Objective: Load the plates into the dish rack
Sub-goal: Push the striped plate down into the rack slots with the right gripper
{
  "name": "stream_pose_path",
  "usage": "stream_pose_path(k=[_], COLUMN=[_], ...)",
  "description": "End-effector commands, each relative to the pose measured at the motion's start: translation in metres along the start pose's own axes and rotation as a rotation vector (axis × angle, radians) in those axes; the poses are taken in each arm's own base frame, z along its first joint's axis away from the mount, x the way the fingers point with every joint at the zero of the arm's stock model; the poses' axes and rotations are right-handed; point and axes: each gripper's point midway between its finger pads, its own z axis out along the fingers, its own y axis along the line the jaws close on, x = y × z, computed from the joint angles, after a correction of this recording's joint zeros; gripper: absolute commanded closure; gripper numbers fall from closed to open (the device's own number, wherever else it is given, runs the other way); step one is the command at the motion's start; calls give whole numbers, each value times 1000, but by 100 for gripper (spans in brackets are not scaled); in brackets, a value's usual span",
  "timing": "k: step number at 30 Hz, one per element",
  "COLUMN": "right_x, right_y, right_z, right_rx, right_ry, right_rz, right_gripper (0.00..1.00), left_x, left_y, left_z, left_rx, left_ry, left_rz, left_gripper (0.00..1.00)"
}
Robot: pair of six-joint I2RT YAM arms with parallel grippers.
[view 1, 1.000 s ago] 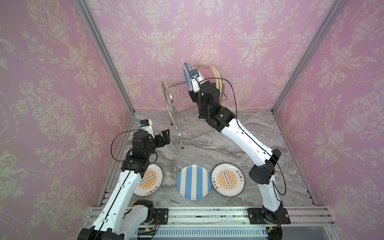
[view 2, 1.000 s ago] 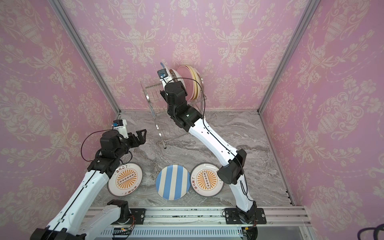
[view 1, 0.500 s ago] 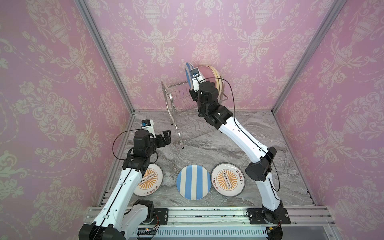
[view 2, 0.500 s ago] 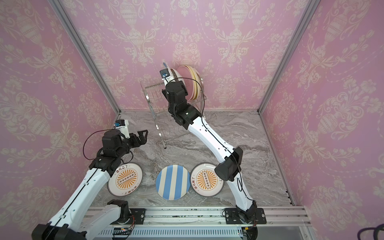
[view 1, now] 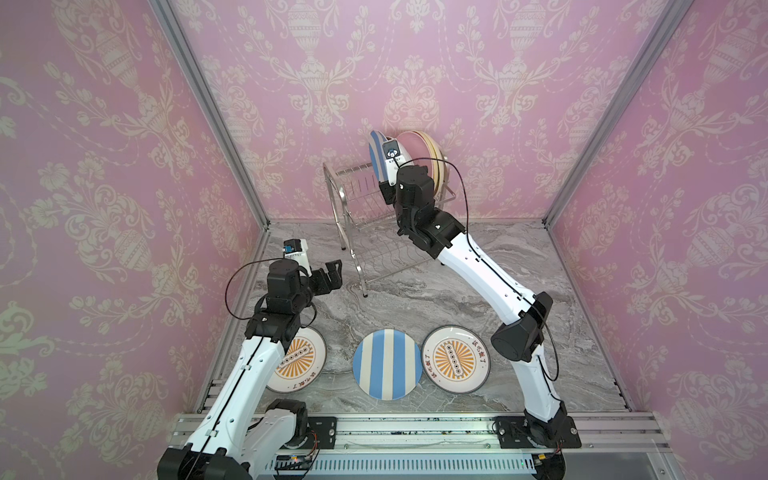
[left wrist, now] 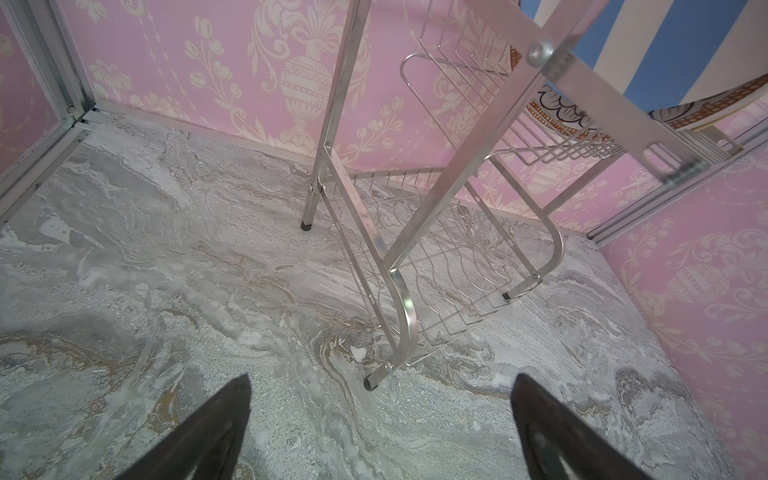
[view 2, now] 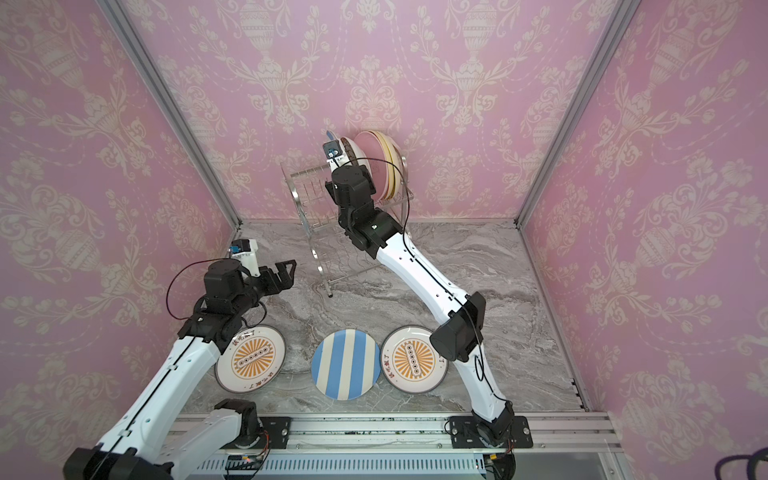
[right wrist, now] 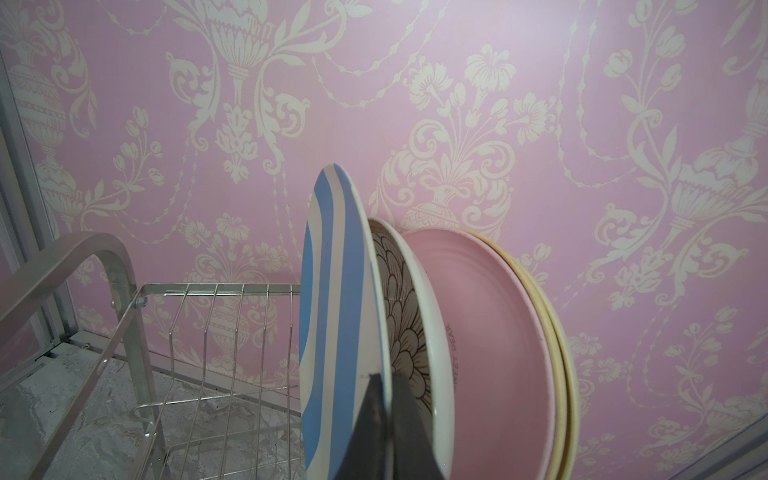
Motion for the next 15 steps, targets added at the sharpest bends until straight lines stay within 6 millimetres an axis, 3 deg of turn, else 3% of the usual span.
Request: stream_pose_path(k=[1,15], right_x=[0,16], right_y=[-1,8], right_z=[5,13], right_rx=[9,-9], right_ry=[-17,11], right_rz=[49,42], right_gripper=[100,100], left_x=[8,8], left_y=[2,2], left_z=[2,2], left_rx=[9,8], left_ry=[27,32], left_rz=[-16,-6], left_gripper=[1,1])
